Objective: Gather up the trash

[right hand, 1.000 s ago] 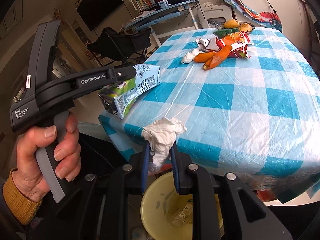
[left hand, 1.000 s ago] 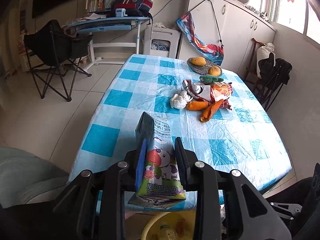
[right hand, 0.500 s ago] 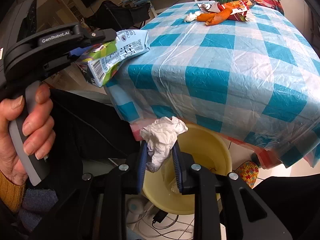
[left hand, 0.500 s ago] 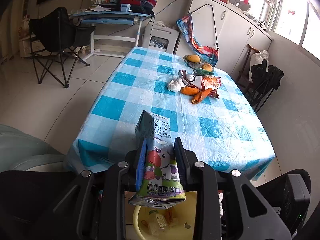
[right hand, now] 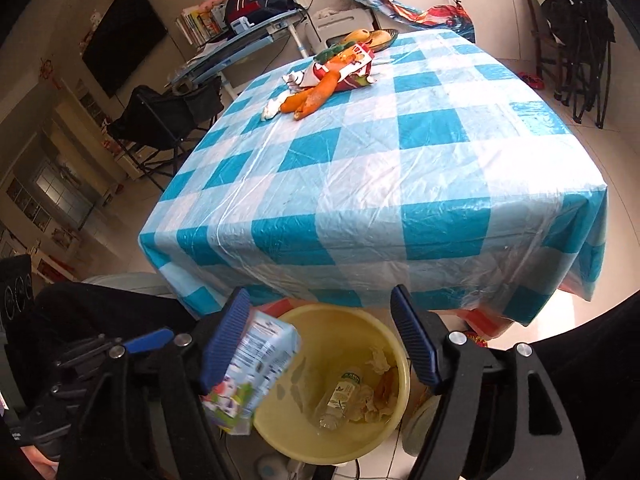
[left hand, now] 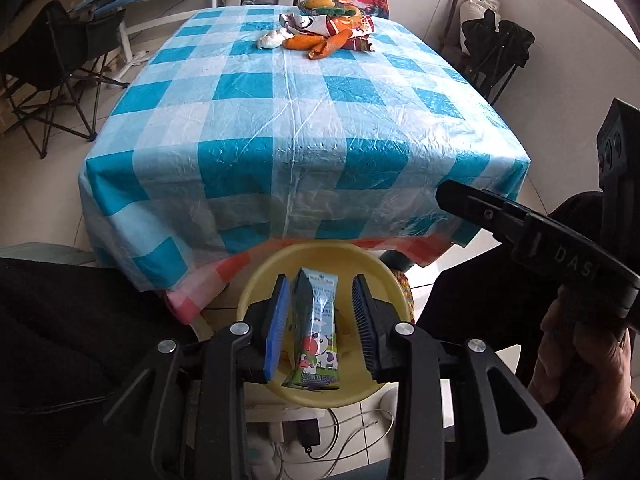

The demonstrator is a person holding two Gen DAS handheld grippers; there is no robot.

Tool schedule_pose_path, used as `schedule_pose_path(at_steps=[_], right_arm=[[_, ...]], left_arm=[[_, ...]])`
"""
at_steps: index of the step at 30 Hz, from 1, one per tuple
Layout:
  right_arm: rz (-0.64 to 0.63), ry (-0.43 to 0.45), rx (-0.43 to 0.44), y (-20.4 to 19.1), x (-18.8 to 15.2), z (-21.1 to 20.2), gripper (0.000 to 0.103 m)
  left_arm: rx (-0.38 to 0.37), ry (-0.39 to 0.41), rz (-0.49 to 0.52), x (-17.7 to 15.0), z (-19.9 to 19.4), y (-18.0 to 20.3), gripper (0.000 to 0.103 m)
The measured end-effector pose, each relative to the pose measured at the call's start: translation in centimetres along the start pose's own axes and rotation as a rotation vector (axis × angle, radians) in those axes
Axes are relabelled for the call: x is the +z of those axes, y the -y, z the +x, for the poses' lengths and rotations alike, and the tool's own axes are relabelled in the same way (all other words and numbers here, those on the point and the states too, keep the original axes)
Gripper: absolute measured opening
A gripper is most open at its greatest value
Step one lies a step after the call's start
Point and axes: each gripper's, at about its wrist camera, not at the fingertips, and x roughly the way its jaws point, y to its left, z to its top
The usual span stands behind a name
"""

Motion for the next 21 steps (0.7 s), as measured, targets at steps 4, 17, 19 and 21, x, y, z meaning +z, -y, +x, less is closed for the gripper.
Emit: schedule_pose_path(at_steps=[4, 17, 19, 21], right_arm=[[-0.039, 0.007, -0.023, -0.8, 0.0, 0.3, 0.079], [-0.166, 0.094, -0.093, -2.1, 4.3, 0.6, 0.085], [-0.169, 0.088, -0.116, -1.7, 6.3, 1.3, 0.086], [-0.181, 0.064, -0.143, -1.1, 8.5, 2.6, 0.089]], left_arm=[[0.024, 0.064, -0.013, 0.3, -1.2, -0.6, 0.056], [0.079, 0.274, -0.208, 1.0, -5.0, -4.7, 0.085], [0.091, 0.279, -0.221, 1.1, -5.0, -4.9, 0.087], [0.099, 0.278, -0.225, 1.3, -4.8, -5.1, 0.087]])
